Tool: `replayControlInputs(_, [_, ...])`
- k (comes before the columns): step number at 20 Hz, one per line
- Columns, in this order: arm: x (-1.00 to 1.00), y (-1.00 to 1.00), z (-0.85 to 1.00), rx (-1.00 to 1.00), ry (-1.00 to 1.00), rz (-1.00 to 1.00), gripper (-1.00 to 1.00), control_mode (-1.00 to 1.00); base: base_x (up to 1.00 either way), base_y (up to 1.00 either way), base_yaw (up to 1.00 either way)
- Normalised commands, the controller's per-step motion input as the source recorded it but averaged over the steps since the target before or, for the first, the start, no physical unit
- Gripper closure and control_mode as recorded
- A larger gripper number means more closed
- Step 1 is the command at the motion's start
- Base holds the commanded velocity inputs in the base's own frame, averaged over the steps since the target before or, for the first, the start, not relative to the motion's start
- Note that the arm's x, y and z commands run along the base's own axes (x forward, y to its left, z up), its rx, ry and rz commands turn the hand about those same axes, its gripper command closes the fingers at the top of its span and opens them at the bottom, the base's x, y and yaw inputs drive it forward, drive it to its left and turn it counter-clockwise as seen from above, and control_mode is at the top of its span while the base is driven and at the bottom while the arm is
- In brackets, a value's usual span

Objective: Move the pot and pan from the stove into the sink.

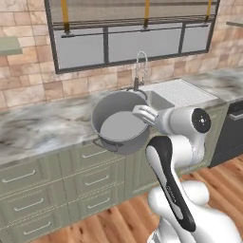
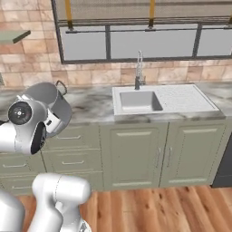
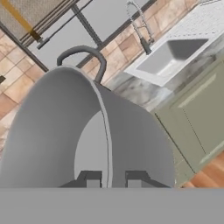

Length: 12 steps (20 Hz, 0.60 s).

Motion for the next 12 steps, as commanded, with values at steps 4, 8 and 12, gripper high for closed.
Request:
replayControlInputs(4, [0.00, 0.00, 0.00, 0.00, 0.00, 0.00, 1.00, 1.00, 0.59, -0.55, 0.13])
replayControlInputs(8, [0.00, 0.00, 0.00, 0.00, 0.00, 0.00, 1.00, 1.00, 0.59, -0.57, 0.13])
replayControlInputs(12, [0.00, 0.00, 0.00, 0.00, 0.00, 0.00, 1.00, 1.00, 0.59, -0.57, 0.13])
